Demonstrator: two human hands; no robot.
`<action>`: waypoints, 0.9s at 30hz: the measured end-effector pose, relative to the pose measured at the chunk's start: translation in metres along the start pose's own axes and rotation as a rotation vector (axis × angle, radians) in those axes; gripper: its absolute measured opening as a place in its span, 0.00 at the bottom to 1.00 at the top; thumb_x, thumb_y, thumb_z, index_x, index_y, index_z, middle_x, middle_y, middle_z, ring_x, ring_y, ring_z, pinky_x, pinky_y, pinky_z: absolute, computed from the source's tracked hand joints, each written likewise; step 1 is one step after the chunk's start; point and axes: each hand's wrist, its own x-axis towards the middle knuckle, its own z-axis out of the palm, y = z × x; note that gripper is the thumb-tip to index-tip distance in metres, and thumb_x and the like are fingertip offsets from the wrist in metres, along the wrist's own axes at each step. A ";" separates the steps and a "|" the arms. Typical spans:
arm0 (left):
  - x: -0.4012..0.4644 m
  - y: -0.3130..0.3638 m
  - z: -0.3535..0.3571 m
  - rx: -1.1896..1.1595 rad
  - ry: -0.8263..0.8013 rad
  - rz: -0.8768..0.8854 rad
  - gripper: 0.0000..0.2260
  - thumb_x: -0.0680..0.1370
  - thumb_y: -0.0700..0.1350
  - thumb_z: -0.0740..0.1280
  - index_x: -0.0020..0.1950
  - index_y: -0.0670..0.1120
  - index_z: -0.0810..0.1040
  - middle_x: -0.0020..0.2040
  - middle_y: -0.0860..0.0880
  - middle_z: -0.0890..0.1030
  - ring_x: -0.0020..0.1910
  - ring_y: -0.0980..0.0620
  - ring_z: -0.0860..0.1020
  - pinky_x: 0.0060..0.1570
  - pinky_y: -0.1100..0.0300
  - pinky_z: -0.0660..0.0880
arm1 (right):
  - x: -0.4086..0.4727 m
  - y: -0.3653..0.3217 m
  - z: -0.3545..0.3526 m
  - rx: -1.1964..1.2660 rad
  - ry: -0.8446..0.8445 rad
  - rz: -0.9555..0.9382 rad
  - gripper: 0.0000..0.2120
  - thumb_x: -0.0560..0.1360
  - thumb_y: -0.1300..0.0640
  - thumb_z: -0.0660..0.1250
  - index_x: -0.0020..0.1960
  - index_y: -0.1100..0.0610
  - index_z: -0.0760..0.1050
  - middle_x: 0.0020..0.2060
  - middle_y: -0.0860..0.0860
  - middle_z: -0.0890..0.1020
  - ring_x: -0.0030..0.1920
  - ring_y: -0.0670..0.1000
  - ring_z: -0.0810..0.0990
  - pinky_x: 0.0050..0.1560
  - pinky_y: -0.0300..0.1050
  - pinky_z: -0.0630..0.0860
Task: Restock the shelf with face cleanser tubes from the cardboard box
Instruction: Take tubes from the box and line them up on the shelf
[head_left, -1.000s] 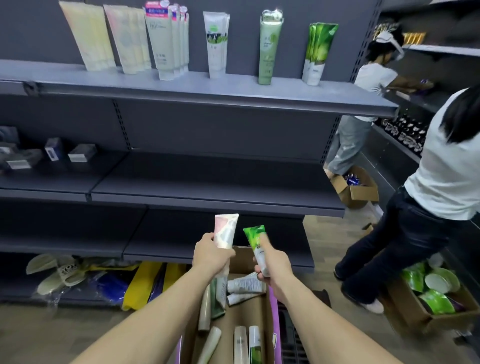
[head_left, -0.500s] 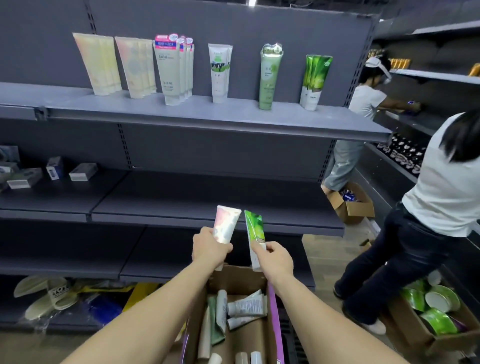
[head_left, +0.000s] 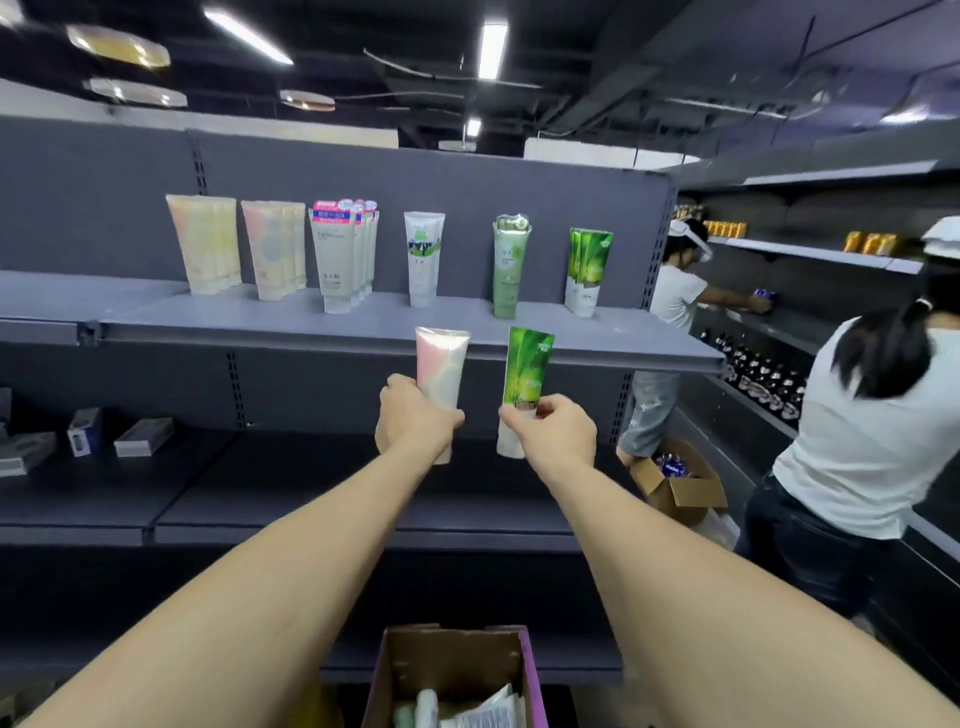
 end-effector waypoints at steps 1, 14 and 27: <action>0.004 0.010 -0.005 -0.012 0.009 0.012 0.28 0.65 0.48 0.78 0.59 0.44 0.70 0.56 0.47 0.76 0.51 0.45 0.78 0.40 0.54 0.70 | 0.004 -0.011 -0.004 0.005 0.008 -0.013 0.15 0.68 0.42 0.74 0.48 0.50 0.80 0.42 0.45 0.83 0.44 0.48 0.81 0.40 0.44 0.74; 0.047 0.085 -0.059 -0.077 0.143 0.245 0.25 0.68 0.49 0.76 0.60 0.48 0.70 0.55 0.50 0.77 0.50 0.47 0.77 0.41 0.54 0.73 | 0.037 -0.081 -0.029 -0.020 0.135 -0.078 0.11 0.71 0.46 0.71 0.48 0.51 0.77 0.43 0.48 0.82 0.41 0.51 0.77 0.32 0.41 0.67; 0.082 0.079 -0.045 -0.062 0.093 0.247 0.25 0.68 0.50 0.76 0.58 0.46 0.69 0.56 0.49 0.76 0.51 0.45 0.78 0.43 0.52 0.74 | 0.064 -0.094 -0.018 -0.057 0.185 -0.037 0.12 0.70 0.46 0.73 0.48 0.51 0.79 0.44 0.48 0.83 0.44 0.53 0.80 0.37 0.43 0.71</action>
